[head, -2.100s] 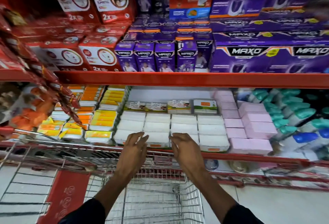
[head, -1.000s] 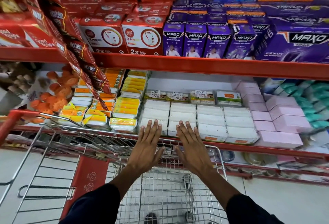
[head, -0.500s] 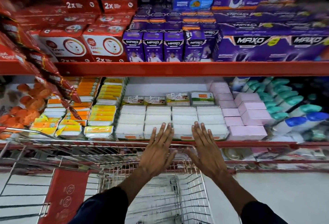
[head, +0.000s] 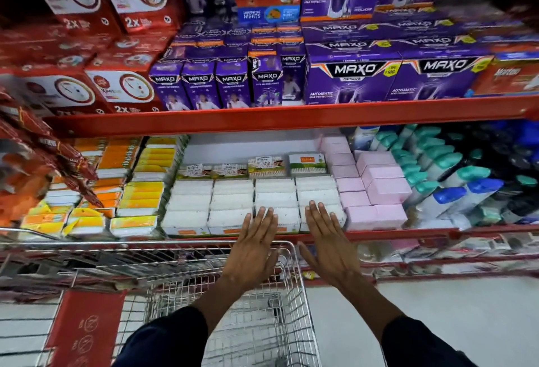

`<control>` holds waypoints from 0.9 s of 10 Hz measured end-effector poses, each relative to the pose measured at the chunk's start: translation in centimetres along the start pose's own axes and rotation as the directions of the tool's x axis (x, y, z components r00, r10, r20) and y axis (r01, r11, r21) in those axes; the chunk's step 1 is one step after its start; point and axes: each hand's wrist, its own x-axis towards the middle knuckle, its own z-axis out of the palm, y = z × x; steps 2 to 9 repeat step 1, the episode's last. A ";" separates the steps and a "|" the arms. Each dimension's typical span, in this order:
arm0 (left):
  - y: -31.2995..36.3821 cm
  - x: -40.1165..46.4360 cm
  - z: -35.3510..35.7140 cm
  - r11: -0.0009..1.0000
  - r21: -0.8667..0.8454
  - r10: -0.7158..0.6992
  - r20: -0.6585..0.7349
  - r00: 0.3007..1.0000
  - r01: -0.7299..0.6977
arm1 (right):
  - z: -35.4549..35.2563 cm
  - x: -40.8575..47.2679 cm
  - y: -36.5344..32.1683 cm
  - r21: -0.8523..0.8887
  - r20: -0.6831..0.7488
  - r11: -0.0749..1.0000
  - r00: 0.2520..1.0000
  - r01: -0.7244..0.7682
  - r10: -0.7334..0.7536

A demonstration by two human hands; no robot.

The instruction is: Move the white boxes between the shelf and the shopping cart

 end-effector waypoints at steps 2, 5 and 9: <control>0.4 -0.2 -1.6 1.000 -0.002 -0.007 -0.063 0.998 0.007 | -1.7 0.0 -0.7 0.036 -0.069 0.999 0.998 -0.006 0.008; 0.4 -0.2 -1.6 1.000 -0.002 -0.007 -0.063 0.998 0.007 | -1.7 0.0 -0.7 0.036 -0.069 0.999 0.998 -0.006 0.008; 0.4 -0.2 -1.6 1.000 -0.002 -0.007 -0.063 0.998 0.007 | -1.7 0.0 -0.7 0.036 -0.069 0.999 0.998 -0.006 0.008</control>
